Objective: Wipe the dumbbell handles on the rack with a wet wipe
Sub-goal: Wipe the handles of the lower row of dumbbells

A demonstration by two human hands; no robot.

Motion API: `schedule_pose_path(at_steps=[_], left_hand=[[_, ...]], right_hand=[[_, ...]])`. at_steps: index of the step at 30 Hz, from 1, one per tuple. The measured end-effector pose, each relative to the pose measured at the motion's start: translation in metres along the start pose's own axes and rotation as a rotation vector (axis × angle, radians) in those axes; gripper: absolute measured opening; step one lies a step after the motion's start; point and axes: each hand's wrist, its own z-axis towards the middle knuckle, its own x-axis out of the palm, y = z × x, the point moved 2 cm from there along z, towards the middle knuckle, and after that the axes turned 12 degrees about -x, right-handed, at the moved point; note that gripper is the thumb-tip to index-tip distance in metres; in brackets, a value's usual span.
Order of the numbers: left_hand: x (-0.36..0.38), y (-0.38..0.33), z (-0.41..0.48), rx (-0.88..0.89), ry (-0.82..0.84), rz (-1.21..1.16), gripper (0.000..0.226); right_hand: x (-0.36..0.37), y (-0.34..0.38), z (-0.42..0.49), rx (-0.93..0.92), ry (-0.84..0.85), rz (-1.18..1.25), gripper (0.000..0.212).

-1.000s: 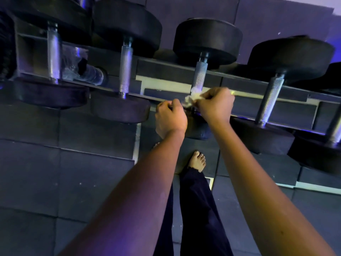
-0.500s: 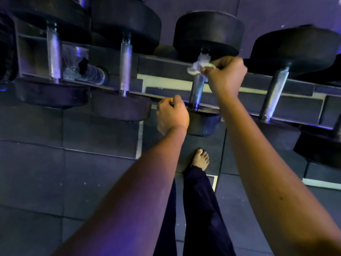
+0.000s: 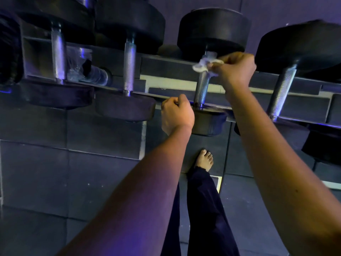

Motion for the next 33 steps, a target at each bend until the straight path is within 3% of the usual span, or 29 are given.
schedule_pose_path(at_steps=[5,10,20,27,33], left_hand=[[-0.001,0.001,-0.001,0.004,-0.006,0.012,0.032],[-0.001,-0.001,-0.001,-0.003,-0.026,0.037,0.029],[0.0,0.002,0.002,0.015,-0.013,-0.011,0.028],[0.001,0.001,0.003,0.008,-0.037,0.013,0.031],[0.001,0.002,0.001,0.011,-0.041,0.014,0.031]], right_hand=[[0.004,-0.004,-0.012,0.027,-0.023,-0.035,0.023],[0.008,-0.016,-0.06,-0.001,0.12,-0.324,0.012],[0.011,0.028,-0.004,-0.126,-0.085,-0.313,0.014],[0.01,0.0,-0.053,-0.086,0.12,-0.389,0.037],[0.011,-0.006,-0.062,-0.083,0.114,-0.332,0.021]])
